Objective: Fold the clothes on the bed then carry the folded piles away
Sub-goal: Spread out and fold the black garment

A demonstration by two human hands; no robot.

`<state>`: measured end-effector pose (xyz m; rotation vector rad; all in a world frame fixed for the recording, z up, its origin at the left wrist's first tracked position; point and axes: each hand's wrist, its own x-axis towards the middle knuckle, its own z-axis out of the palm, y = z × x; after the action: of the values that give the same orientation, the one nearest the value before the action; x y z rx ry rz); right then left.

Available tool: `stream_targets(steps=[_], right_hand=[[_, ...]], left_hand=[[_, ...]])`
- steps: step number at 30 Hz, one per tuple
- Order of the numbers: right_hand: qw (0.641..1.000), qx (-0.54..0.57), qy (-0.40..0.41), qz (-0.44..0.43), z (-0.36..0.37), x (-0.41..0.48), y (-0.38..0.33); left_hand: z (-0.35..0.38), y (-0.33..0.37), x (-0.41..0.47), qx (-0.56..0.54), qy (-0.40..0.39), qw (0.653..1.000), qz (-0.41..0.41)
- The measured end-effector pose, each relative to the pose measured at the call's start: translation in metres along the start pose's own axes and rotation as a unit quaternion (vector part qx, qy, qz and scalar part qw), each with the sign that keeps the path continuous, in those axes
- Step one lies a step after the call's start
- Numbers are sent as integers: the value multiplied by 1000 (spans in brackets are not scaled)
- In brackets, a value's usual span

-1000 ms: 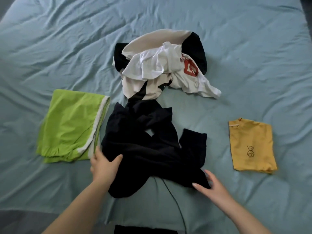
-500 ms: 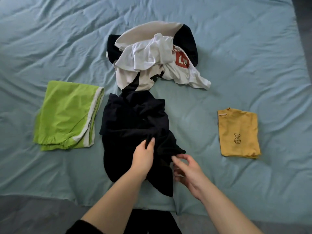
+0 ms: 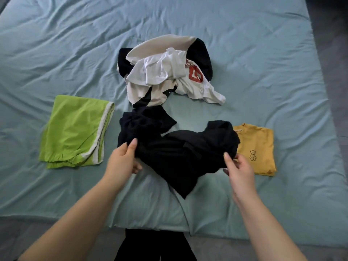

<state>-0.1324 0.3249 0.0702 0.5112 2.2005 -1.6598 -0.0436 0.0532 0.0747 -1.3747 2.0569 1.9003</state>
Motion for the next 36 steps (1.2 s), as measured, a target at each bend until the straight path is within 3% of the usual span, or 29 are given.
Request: stream_targets(steps=[8,12,15,18,20,24,28,29,32,36], right_hand=[[987,-41,118,104,-67,59,49],[982,-92,77,147,-66,57,63],[967,-194,36,160,-50,49,69],[908,-413,35,67,-25,41,72],[856,-516,-10,-37,2,39,76],[792,-582,-164,-80,67,56,92],[751,-609,-239,-92,102,83,100],[769,-583,-243,-93,105,85,98],[871,-431,-232,-41,92,76,89],[893,-415,-164,-58,32,49,87]], left_hand=[[-84,-88,47,78,187,974,-103],[-83,-105,42,168,149,963,-152],[-48,-93,32,340,135,922,-126],[-4,-76,39,471,77,879,1],[10,-65,62,456,66,888,1],[2,-70,110,327,28,940,-96],[-12,-90,113,348,-5,935,-63],[-14,-93,110,332,8,941,-63],[-9,-87,87,262,19,963,-68],[24,-41,48,67,-35,996,-54]])
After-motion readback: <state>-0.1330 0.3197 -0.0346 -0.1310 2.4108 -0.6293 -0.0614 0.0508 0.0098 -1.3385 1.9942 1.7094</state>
